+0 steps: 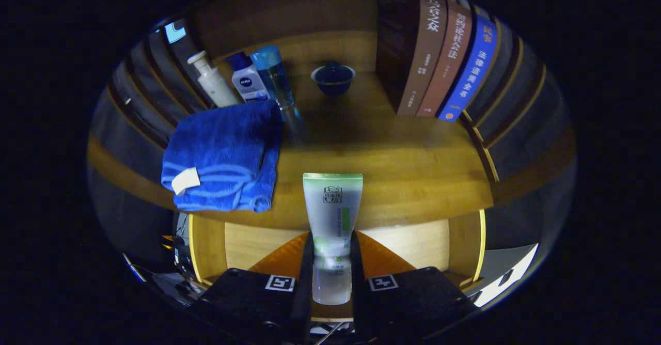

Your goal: Pull open the drawer, take out the items inside it, and place them on the countertop above the cabinet.

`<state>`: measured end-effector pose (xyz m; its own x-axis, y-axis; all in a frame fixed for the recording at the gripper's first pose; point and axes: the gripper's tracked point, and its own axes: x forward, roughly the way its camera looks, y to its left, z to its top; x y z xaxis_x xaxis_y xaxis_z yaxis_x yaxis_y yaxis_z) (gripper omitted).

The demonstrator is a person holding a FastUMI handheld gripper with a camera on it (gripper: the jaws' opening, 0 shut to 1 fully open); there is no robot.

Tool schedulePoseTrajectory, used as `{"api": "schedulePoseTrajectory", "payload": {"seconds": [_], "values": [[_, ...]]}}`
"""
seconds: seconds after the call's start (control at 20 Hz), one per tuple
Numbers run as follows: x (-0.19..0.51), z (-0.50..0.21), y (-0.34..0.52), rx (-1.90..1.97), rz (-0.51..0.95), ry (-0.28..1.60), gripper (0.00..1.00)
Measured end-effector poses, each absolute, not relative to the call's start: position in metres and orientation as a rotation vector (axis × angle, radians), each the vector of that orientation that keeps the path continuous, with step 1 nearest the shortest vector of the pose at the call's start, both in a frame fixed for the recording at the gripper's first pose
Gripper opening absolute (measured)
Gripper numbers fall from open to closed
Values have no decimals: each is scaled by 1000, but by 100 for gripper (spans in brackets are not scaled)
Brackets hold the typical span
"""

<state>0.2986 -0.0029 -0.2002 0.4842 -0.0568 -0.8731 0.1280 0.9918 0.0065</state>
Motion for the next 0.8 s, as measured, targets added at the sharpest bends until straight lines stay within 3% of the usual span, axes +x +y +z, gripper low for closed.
{"api": "schedulePoseTrajectory", "payload": {"seconds": [0.6, 0.8], "values": [[372, -221, -17, 18, -161, 1108, 37], [374, -226, -20, 52, -154, 1119, 42]]}}
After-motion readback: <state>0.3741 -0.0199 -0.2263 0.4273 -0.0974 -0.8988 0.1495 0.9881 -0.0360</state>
